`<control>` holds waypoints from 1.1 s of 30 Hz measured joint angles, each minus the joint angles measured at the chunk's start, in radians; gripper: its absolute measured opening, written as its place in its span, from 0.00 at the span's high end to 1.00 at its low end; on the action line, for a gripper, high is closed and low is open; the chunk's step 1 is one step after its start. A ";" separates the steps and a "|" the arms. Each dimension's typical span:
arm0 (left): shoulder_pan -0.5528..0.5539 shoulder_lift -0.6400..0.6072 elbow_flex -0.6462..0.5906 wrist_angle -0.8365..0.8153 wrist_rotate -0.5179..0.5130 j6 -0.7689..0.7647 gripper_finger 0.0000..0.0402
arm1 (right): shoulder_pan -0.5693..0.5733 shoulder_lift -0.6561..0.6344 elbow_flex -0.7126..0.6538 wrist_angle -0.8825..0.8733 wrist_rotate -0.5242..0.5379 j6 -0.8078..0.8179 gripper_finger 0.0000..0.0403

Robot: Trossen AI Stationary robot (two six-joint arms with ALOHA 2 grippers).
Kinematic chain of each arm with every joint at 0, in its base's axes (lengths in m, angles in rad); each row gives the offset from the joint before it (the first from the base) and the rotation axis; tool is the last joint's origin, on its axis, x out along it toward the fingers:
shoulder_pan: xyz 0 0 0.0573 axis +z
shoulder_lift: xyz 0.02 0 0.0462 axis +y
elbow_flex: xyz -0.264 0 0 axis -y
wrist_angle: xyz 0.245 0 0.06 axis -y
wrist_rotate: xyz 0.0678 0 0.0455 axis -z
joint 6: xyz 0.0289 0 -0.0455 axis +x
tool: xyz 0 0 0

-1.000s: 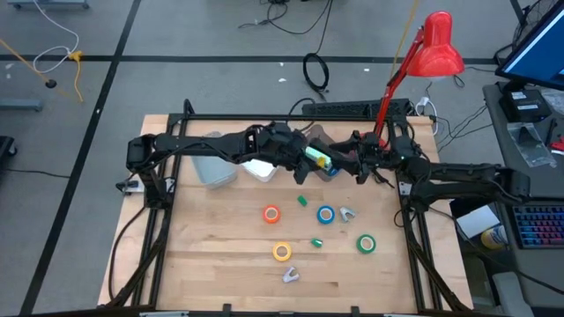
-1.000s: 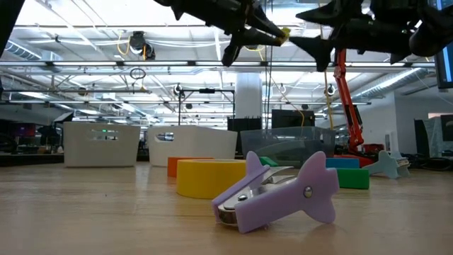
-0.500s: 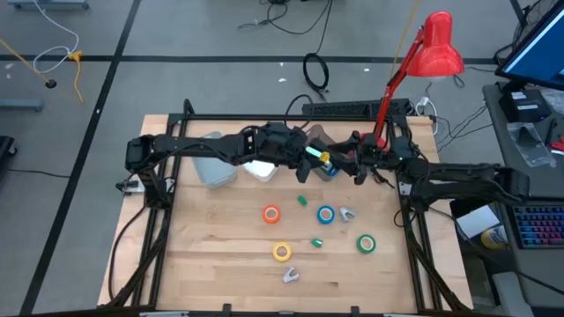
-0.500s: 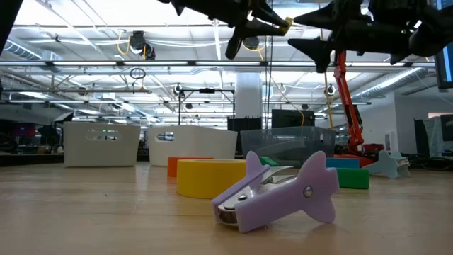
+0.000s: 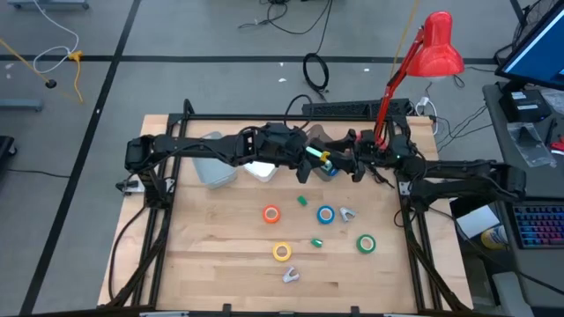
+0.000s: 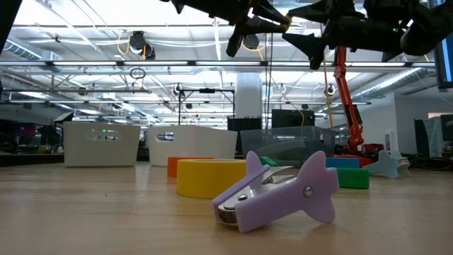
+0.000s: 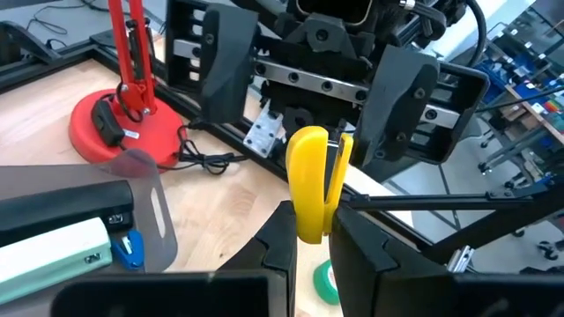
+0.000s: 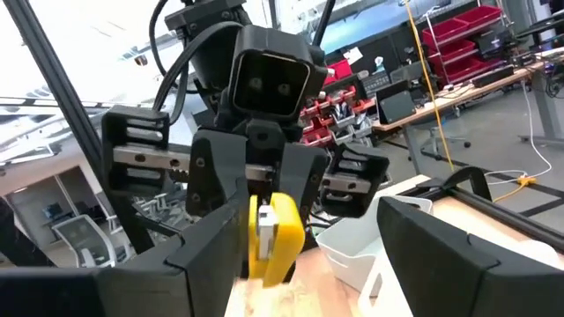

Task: Pick and place Stapler, Stapler remover, tape
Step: Put the yellow stapler into the black bin

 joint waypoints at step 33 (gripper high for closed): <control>0.001 0.000 -0.001 -0.008 0.000 0.013 0.88 | 0.000 0.040 0.027 0.004 -0.053 -0.005 0.86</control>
